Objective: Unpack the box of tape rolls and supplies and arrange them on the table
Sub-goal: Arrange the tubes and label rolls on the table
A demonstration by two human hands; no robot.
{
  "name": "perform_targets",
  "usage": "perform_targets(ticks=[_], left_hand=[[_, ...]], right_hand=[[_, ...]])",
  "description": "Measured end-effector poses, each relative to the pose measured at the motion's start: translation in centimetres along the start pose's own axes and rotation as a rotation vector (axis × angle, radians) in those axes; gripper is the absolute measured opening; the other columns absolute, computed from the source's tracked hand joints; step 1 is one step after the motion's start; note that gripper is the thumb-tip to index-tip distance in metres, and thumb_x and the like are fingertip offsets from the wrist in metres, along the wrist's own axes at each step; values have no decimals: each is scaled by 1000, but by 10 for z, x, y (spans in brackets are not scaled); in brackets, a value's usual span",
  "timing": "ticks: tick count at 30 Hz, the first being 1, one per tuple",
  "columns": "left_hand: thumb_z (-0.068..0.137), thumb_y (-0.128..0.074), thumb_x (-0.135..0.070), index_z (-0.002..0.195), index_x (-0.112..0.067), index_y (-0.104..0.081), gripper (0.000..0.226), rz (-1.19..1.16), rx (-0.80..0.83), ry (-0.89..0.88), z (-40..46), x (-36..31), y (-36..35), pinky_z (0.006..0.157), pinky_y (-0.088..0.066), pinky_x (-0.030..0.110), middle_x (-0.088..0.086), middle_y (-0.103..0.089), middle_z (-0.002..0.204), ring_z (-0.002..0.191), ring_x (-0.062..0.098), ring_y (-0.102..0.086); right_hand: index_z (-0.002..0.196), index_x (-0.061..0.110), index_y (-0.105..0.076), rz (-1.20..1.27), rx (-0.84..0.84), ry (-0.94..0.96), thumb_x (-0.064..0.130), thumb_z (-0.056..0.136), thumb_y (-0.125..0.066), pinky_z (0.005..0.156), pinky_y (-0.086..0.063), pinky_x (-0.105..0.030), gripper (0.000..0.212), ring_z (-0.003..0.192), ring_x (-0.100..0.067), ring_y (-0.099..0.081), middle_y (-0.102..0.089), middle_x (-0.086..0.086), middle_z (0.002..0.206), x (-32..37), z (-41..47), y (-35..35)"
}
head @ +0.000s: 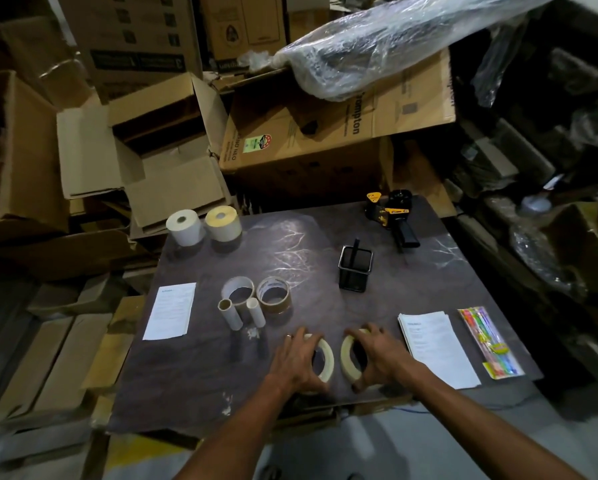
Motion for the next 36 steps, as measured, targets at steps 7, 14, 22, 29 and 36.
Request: perform_targets(ticks=[7, 14, 22, 29, 36], left_hand=[[47, -73, -61, 134, -35, -38, 98, -38, -166, -52, 6, 1, 46, 96, -47, 42, -4, -38, 134, 118, 25, -48], [52, -76, -61, 140, -37, -35, 100, 13, -245, -94, 32, -3, 129, 102, -44, 45, -3, -35, 140, 127, 26, -41], [48, -75, -65, 139, -38, -35, 103, 114, -300, -48, 74, 18, 215, 94, -48, 45, -2, -36, 137, 124, 27, -41], [48, -73, -70, 143, -38, -32, 108, 116, -296, 69, 133, 55, 242, 98, -46, 48, 1, -36, 141, 127, 32, -42], [53, -77, -66, 146, -34, -31, 110, 56, -261, 185, 207, 87, 256, 102, -43, 49, 2, -32, 148, 134, 31, -38]], right_hand=[[144, 37, -31, 28, -70, -51, 72, 30, -75, 95, -50, -39, 128, 117, -29, -52, -40, 0, 133, 9, 16, 41], [147, 31, -33, 31, -171, -36, 56, 44, -88, 99, -47, -32, 119, 118, -27, -51, -39, -3, 132, 37, 34, 109], [145, 41, -26, -30, -264, -53, 66, 45, -78, 90, -51, -46, 116, 117, -28, -50, -40, -1, 130, 50, 60, 188], [147, 42, -23, -75, -233, -34, 61, 50, -83, 96, -47, -48, 115, 127, -27, -43, -36, 0, 138, 49, 128, 240], [146, 42, -23, -143, -176, 48, 61, 49, -83, 98, -46, -51, 116, 128, -35, -43, -33, -4, 144, 45, 228, 267]])
Point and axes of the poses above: each hand's wrist, its own z-axis towards the middle knuckle, its own y-axis out of the back of the hand, x = y × z, the point moved 10 cm from there along z, towards the middle knuckle
